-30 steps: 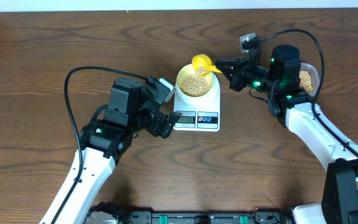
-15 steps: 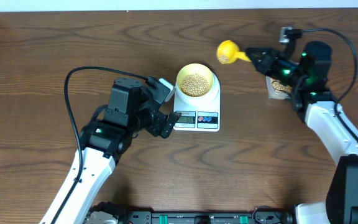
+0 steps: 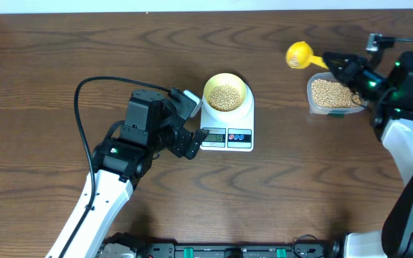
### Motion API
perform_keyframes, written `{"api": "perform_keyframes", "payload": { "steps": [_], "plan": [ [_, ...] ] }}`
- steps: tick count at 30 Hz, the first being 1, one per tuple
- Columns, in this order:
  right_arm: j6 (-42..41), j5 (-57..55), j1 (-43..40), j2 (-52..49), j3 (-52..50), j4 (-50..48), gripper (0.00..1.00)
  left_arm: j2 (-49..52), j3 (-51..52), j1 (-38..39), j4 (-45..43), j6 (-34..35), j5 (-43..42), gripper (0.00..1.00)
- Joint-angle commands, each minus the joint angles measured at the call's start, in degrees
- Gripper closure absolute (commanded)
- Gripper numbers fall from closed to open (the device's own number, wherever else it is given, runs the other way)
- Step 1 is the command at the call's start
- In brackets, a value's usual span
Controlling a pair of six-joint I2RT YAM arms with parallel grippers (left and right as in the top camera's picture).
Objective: Scoop item into bowl and weigh 50g on scale
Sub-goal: 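Carry the scoop right back over the soybean tub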
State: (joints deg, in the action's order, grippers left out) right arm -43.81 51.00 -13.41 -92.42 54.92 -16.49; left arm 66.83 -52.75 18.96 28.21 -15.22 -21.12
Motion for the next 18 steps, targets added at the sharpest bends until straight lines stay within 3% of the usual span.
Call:
{"api": "perform_keyframes", "payload": {
  "steps": [1,7,14,18],
  "plan": [
    [5.8,2.1,-3.1,-0.3,0.0,1.3,0.99,-0.6,0.1,-0.3,0.0,0.1,-0.7,0.09],
    [8.5,2.6,-8.2,-0.3,0.0,4.2,0.99,-0.6,0.1,-0.3,0.0,0.1,-0.7,0.08],
    [24.0,0.8,-9.9,-0.3,0.0,12.8,0.99,-0.6,0.1,-0.3,0.0,0.1,-0.7,0.09],
    [28.4,0.7,-9.9,-0.3,0.0,13.3,0.99,-0.6,0.1,-0.3,0.0,0.1,-0.7,0.09]
  ]
}}
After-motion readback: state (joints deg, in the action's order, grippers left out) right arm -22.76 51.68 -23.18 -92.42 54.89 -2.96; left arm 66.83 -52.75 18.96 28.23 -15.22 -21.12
